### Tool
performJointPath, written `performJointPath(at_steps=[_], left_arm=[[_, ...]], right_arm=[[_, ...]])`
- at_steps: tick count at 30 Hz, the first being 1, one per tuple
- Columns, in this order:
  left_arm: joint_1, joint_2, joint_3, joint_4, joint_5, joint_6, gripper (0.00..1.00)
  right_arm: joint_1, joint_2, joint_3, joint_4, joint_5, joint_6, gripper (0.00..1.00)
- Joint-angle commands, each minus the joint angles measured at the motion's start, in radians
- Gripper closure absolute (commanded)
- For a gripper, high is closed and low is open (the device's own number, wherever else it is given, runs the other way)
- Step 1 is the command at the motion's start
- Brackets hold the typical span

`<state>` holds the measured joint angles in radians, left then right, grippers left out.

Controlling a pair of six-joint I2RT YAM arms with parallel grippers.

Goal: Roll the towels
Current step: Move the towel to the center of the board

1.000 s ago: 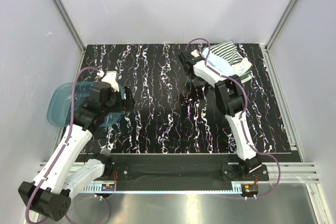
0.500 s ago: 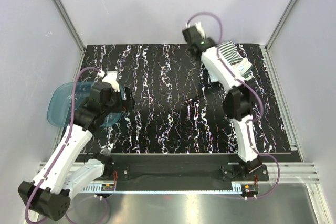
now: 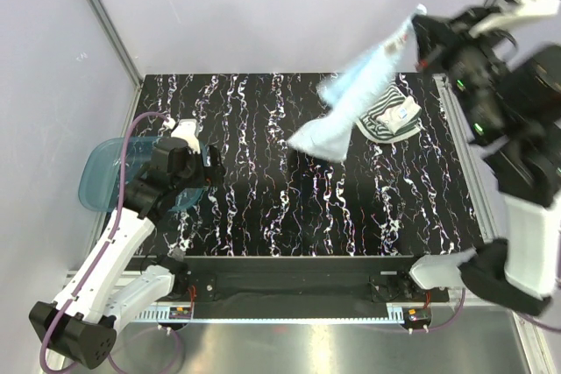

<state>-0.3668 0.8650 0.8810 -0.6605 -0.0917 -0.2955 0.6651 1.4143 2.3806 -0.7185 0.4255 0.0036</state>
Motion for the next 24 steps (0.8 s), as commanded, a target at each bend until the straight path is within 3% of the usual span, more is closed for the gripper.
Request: performJointPath(at_steps=[1, 5, 9, 10, 15, 17, 21, 24], left_arm=[[-0.006, -0.012, 0.029, 0.016, -0.031, 0.007, 0.01], [-0.006, 0.005, 0.044, 0.013, -0.022, -0.008, 0.01], [-0.017, 0.043, 0.076, 0.013, 0.012, -0.031, 0.01], [-0.033, 0.055, 0.088, 0.016, 0.015, -0.039, 0.01], [-0.087, 0.210, 0.124, 0.015, -0.026, -0.062, 0.03], [-0.116, 0.271, 0.144, 0.018, -0.039, -0.073, 0.09], [-0.159, 0.466, 0.185, 0.007, -0.078, -0.102, 0.22], [-0.196, 0.586, 0.225, 0.019, -0.082, -0.120, 0.24]], right_arm=[[0.001, -0.064, -0.188, -0.032, -0.099, 0.079, 1.00], [0.001, -0.225, -0.481, -0.105, -0.001, 0.174, 1.00], [0.001, -0.314, -0.752, -0.251, 0.342, 0.376, 1.00], [0.001, -0.327, -0.791, -0.310, 0.364, 0.415, 1.00], [0.001, -0.411, -1.033, -0.374, 0.349, 0.652, 1.00], [0.001, -0.439, -1.075, -0.391, 0.360, 0.702, 1.00], [0.001, -0.485, -1.175, -0.345, 0.313, 0.717, 1.00], [0.001, -0.500, -1.221, -0.305, 0.277, 0.711, 1.00]])
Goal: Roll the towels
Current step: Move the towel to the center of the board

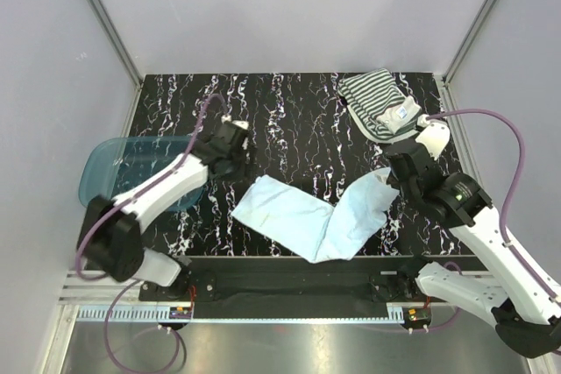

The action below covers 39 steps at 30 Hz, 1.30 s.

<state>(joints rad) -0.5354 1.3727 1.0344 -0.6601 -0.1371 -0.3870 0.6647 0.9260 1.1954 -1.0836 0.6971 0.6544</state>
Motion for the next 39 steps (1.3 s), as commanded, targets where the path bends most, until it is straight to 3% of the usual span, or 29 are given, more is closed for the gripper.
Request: performJointPath(at_steps=[1, 5, 15, 35, 39], left_arm=[[-0.052, 0.106, 0.084, 0.022, -0.051, -0.038, 0.24], [-0.095, 0.232, 0.165, 0.022, -0.078, -0.052, 0.34], [-0.113, 0.445, 0.297, 0.036, -0.091, -0.024, 0.43], [-0.110, 0.603, 0.358, 0.119, -0.061, 0.014, 0.52], [-0.110, 0.617, 0.363, 0.126, -0.059, 0.019, 0.58]], right_arm=[[0.001, -0.013, -0.046, 0.071, -0.010, 0.057, 1.00], [0.001, 0.007, -0.088, 0.111, -0.064, 0.050, 1.00], [0.001, 0.004, -0.151, 0.157, -0.110, 0.016, 1.00], [0.001, 0.024, -0.183, 0.185, -0.130, -0.024, 1.00], [0.000, 0.024, -0.189, 0.186, -0.133, -0.030, 1.00]])
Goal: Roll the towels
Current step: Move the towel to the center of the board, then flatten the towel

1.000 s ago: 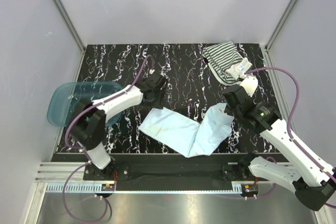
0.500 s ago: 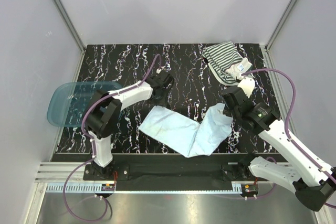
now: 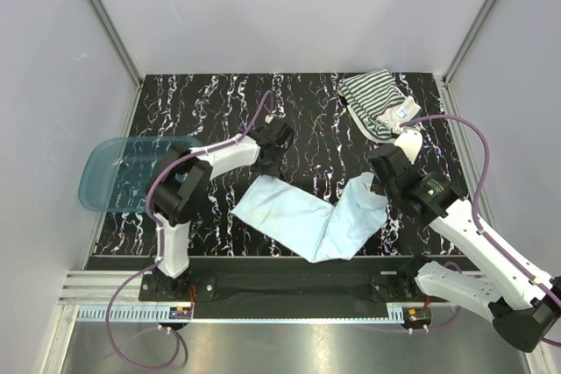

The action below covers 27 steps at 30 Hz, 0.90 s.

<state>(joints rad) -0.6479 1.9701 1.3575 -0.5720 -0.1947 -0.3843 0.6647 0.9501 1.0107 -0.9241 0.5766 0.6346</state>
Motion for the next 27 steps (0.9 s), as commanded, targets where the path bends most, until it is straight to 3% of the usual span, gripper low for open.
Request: performJointPath(at_steps=[1, 5, 8, 9, 11, 19, 27], left_arm=[[0.002, 0.022, 0.041, 0.035, -0.005, 0.015, 0.59], [0.002, 0.019, 0.028, 0.046, -0.005, 0.013, 0.67], [0.002, 0.018, 0.025, 0.046, -0.005, 0.012, 0.79], [0.002, 0.016, 0.025, 0.046, -0.011, 0.009, 0.90], [0.002, 0.010, 0.032, 0.038, -0.018, 0.007, 1.00], [0.001, -0.115, 0.091, -0.083, -0.048, 0.004, 1.00], [0.001, -0.448, 0.166, -0.245, -0.146, 0.042, 1.00]], right_arm=[[0.001, 0.001, -0.003, 0.024, -0.012, -0.010, 1.00], [0.001, 0.001, -0.003, 0.022, -0.009, -0.013, 1.00], [0.001, 0.003, -0.003, 0.021, -0.011, -0.013, 1.00], [0.003, 0.006, -0.003, 0.022, -0.011, -0.012, 1.00], [0.001, 0.012, -0.001, 0.019, -0.011, -0.013, 1.00], [0.001, 0.036, 0.037, -0.024, 0.037, -0.016, 1.00], [-0.002, 0.007, 0.215, -0.068, 0.158, -0.073, 1.00]])
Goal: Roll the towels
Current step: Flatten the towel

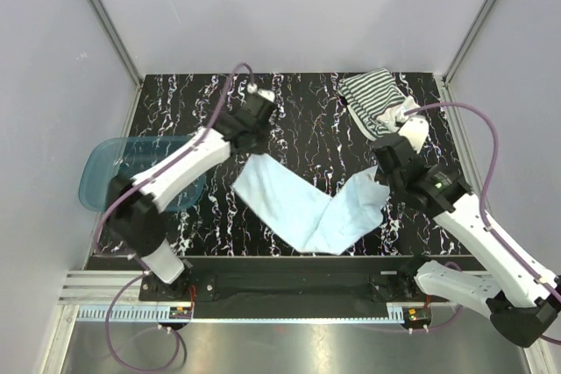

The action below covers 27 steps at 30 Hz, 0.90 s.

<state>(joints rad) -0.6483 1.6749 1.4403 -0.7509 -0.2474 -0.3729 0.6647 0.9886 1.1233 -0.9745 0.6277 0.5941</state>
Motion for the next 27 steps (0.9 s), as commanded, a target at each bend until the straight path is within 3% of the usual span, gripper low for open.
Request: performJointPath(at_steps=[1, 6, 10, 19, 27], left_arm=[[0.001, -0.184, 0.089, -0.100, -0.105, 0.035, 1.00], [0.001, -0.398, 0.144, -0.183, -0.155, 0.051, 1.00], [0.001, -0.576, 0.192, -0.237, -0.153, 0.052, 1.00], [0.001, -0.764, 0.268, -0.353, -0.237, 0.065, 1.00], [0.001, -0.845, 0.335, -0.384, -0.110, 0.055, 1.00]], right_arm=[[-0.002, -0.042, 0.122, -0.027, 0.128, -0.036, 1.00], [-0.002, -0.117, 0.222, -0.072, 0.254, -0.036, 1.00], [-0.002, -0.266, 0.242, -0.044, 0.291, -0.077, 1.00], [-0.001, -0.658, 0.237, 0.237, 0.251, -0.286, 1.00], [-0.002, -0.657, 0.368, 0.086, 0.210, -0.243, 1.00]])
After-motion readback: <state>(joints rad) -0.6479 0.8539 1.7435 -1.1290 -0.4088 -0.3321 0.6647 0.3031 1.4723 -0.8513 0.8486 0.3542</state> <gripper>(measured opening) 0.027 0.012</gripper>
